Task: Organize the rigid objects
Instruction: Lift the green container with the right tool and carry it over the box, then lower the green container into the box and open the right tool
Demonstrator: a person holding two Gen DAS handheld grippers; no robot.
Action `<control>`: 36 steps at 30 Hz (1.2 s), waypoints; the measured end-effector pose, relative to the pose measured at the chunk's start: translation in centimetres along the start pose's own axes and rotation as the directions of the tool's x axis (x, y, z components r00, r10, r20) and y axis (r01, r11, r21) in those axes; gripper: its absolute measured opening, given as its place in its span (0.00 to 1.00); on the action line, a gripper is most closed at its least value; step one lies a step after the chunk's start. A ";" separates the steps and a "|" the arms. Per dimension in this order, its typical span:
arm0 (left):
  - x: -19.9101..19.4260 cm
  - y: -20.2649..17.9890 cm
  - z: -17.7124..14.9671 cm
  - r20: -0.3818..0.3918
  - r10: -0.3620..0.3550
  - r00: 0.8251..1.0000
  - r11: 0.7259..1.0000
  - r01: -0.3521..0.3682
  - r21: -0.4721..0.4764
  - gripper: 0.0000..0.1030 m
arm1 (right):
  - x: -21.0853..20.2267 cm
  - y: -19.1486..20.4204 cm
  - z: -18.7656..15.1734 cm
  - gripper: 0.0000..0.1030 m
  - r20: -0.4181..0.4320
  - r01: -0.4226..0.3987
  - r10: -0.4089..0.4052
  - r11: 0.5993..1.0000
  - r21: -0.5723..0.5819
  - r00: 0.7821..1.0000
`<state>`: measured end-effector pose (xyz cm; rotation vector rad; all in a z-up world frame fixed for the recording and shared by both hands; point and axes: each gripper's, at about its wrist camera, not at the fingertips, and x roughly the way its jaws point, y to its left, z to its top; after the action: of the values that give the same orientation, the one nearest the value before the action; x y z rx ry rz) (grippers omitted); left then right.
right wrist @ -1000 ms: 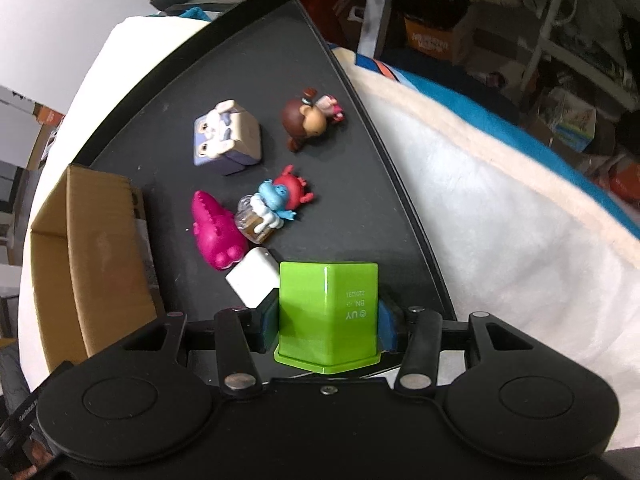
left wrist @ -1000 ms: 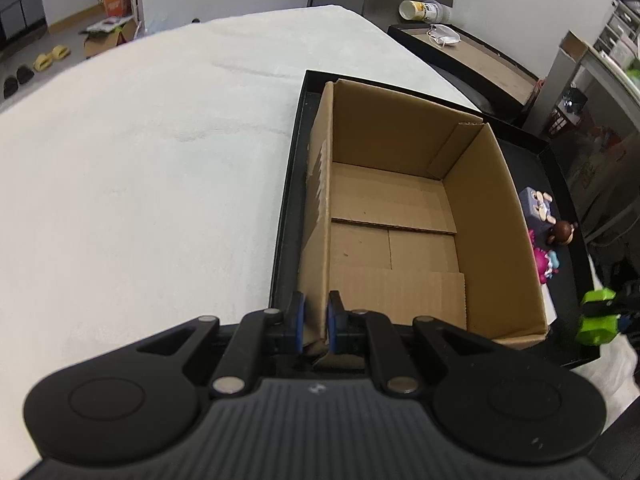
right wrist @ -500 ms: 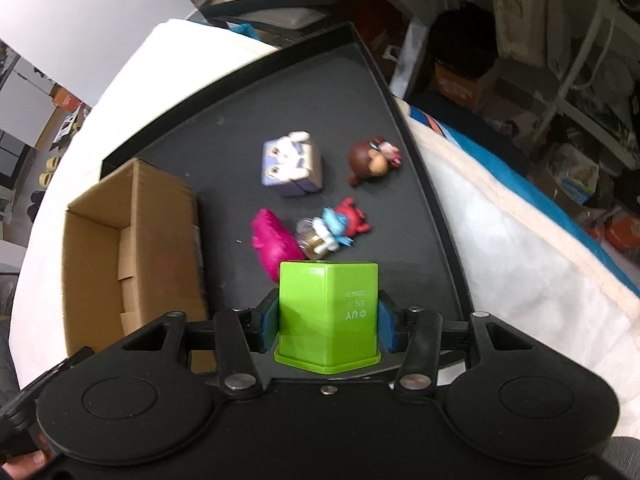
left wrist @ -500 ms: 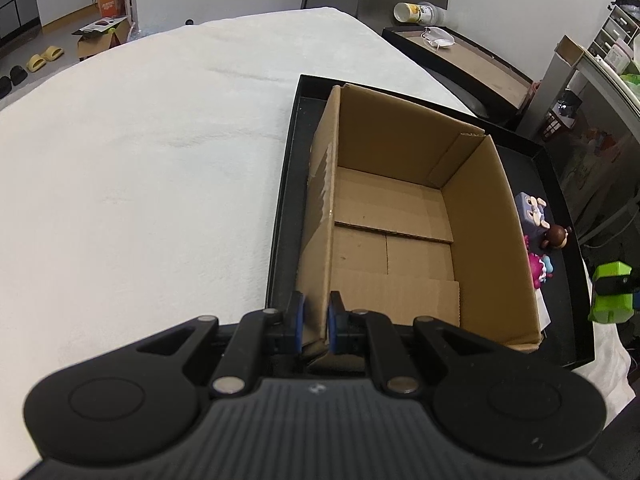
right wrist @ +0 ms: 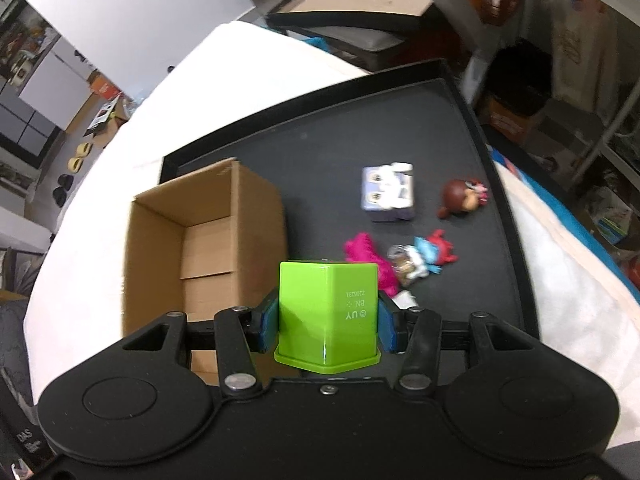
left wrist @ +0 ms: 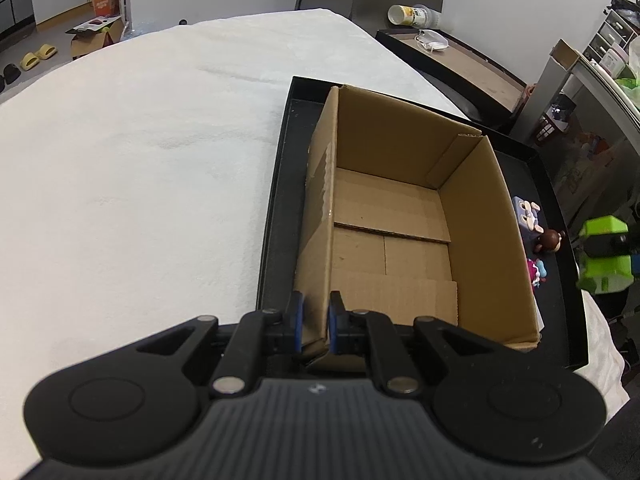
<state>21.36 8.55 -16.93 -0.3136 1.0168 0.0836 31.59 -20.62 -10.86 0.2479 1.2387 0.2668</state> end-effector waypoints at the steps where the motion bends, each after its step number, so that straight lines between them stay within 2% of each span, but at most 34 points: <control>1: 0.0 0.1 0.0 0.000 -0.004 1.000 1.000 0.004 -0.004 0.11 | 0.0 0.4 0.1 0.46 0.001 -0.005 0.005 1.000 -0.004 1.000; 11: 0.0 0.8 0.1 -0.007 -0.020 1.000 1.000 0.020 -0.010 0.11 | 0.1 5.2 2.1 0.46 0.031 -0.052 0.054 0.997 -0.054 0.998; 16: -0.1 0.9 0.2 -0.015 -0.031 0.999 0.999 0.030 -0.019 0.12 | 1.4 7.5 2.6 0.46 0.018 -0.074 0.076 0.993 -0.088 0.997; 25: 0.1 1.2 0.6 -0.026 -0.045 0.999 0.999 0.044 -0.027 0.12 | 4.4 10.8 2.4 0.46 -0.003 -0.076 0.077 0.986 -0.146 0.997; 36: 0.1 1.7 0.8 -0.040 -0.066 0.997 0.997 0.065 -0.036 0.12 | 6.0 14.4 3.1 0.47 0.010 -0.069 0.073 0.973 -0.221 0.997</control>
<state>21.73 10.41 -17.02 -0.3809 1.0463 0.0355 35.44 -5.14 -10.56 0.1026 1.1728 0.4599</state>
